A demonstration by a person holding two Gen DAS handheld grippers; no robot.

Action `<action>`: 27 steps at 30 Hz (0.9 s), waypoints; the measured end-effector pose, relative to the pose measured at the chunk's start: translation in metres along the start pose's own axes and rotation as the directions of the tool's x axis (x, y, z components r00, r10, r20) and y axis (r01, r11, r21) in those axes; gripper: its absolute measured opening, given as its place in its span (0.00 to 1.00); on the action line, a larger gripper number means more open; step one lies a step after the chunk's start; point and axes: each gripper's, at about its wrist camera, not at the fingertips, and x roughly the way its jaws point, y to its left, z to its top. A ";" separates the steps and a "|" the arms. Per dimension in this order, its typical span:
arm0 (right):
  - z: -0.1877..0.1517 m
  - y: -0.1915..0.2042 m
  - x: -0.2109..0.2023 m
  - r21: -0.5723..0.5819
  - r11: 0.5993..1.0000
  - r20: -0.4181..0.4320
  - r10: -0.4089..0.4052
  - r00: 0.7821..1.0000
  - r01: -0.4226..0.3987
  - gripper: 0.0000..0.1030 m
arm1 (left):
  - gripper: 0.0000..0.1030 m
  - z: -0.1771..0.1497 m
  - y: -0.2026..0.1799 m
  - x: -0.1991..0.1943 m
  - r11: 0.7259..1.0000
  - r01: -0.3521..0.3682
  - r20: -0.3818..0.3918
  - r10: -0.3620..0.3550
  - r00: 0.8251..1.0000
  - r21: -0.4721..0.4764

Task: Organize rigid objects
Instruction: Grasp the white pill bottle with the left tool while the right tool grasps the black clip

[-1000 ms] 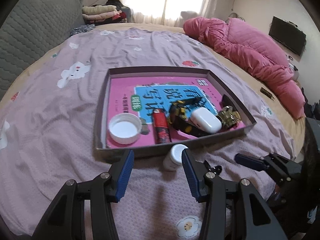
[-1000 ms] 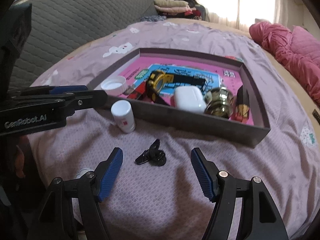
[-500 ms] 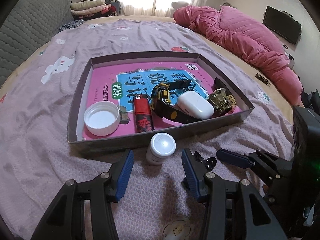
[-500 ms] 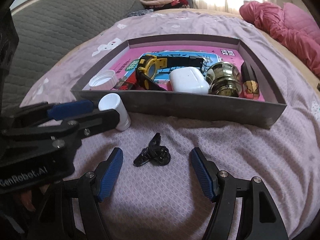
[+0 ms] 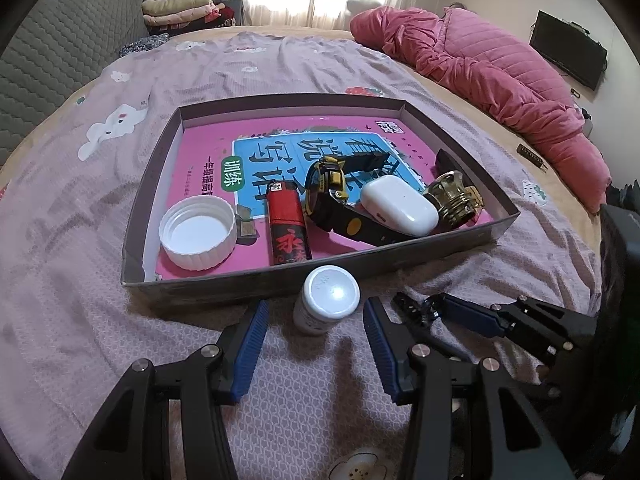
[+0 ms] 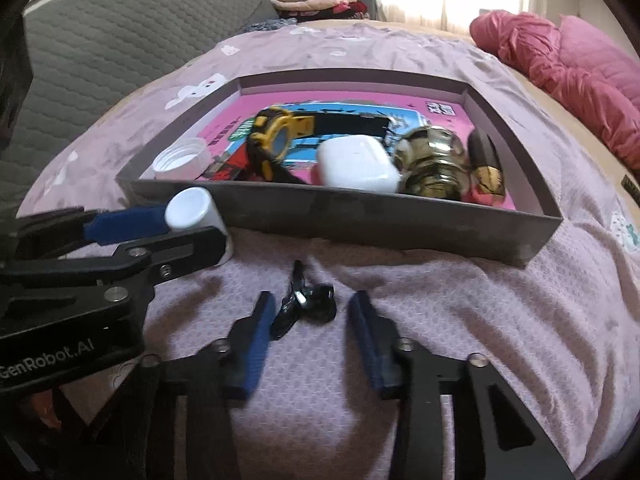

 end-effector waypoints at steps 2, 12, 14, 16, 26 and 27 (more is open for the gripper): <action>0.001 -0.006 -0.001 0.014 1.000 -0.003 0.016 1.000 -0.016 0.27 | 0.48 -0.001 0.000 0.002 1.000 0.001 -0.004 -0.001 1.000 0.002; 0.000 -0.013 -0.008 -0.034 0.998 0.013 0.051 0.999 -0.051 0.21 | 0.44 0.001 -0.001 0.012 1.000 0.022 -0.004 -0.022 1.000 -0.003; 0.000 -0.015 -0.011 -0.024 0.998 0.016 0.058 0.998 -0.058 0.21 | 0.34 0.001 0.000 0.012 0.999 0.036 -0.005 -0.037 0.999 -0.011; 0.001 -0.019 -0.014 -0.008 0.998 0.023 0.064 0.998 -0.063 0.21 | 0.28 0.002 0.000 0.012 0.999 0.044 -0.002 -0.044 0.999 -0.010; 0.006 -0.029 -0.037 0.034 0.995 0.076 0.089 0.993 -0.092 0.21 | 0.26 0.007 0.001 -0.010 0.993 0.114 0.060 -0.112 0.992 -0.027; 0.007 -0.030 -0.040 0.034 0.995 0.082 0.089 0.993 -0.092 0.21 | 0.26 0.008 0.001 -0.013 0.993 0.117 0.072 -0.115 0.991 -0.029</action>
